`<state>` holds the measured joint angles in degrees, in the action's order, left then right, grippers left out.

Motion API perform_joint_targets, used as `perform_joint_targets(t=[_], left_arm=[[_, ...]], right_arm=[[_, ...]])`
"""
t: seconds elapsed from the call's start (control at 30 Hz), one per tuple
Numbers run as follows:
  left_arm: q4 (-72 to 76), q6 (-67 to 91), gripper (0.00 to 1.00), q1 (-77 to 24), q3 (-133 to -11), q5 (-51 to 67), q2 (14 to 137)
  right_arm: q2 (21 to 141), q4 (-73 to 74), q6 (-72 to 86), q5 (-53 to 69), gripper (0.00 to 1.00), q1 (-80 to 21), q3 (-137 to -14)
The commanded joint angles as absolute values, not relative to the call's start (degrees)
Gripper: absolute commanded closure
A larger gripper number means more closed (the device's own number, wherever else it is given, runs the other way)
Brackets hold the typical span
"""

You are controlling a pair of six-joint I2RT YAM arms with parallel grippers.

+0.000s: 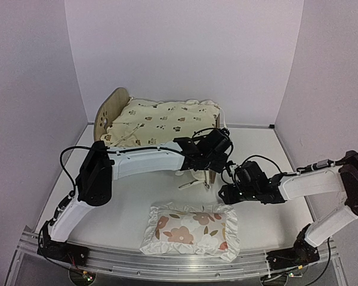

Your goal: Set up the pet bed

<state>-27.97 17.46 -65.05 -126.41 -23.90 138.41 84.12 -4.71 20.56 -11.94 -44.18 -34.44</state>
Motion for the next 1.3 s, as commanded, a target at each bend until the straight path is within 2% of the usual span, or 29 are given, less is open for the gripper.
perform_joint_targets(t=[0.0,0.1,0.2,0.47,0.6,0.73,0.93,1.13,1.27], left_arm=[[-23.94,13.93,0.37,-66.08,-124.4,-20.21,130.87],[-26.22,13.71,0.18,-66.06,-122.63,-17.67,127.73],[-28.17,13.79,0.14,-66.24,-119.45,-16.08,123.74],[-30.23,13.45,0.18,-66.63,-97.08,-16.41,108.6],[-29.32,14.64,0.29,-66.66,-88.48,-16.12,104.02],[-23.71,14.28,0.35,-66.36,-80.85,-17.17,104.34],[-22.43,14.89,0.42,-62.25,-80.81,-18.57,112.92],[-20.97,13.3,0.37,-60.13,-84.16,-19.24,118.91],[-20.6,13.6,0.37,-58.0,-86.01,-17.42,121.84]], right_arm=[[86.81,-14.53,19.06,-12.29,0.49,-44.82,-34.86],[86.73,-15.03,19.78,-12.54,0.49,-44.82,-34.53],[86.4,-14.88,20.5,-13.43,0.5,-44.82,-34.18],[84.91,-11.9,22.23,-14.1,0.5,-44.83,-32.81],[85.53,-11.56,22.48,-12.59,0.51,-45.28,-33.55],[86.66,-10.58,22.0,-13.21,0.52,-47.11,-35.86],[85.84,-8.32,21.93,-15.34,0.53,-47.91,-36.78],[83.85,-7.65,22.03,-15.61,0.53,-48.02,-35.4],[82.73,-7.31,21.94,-15.73,0.53,-48.01,-34.62]])
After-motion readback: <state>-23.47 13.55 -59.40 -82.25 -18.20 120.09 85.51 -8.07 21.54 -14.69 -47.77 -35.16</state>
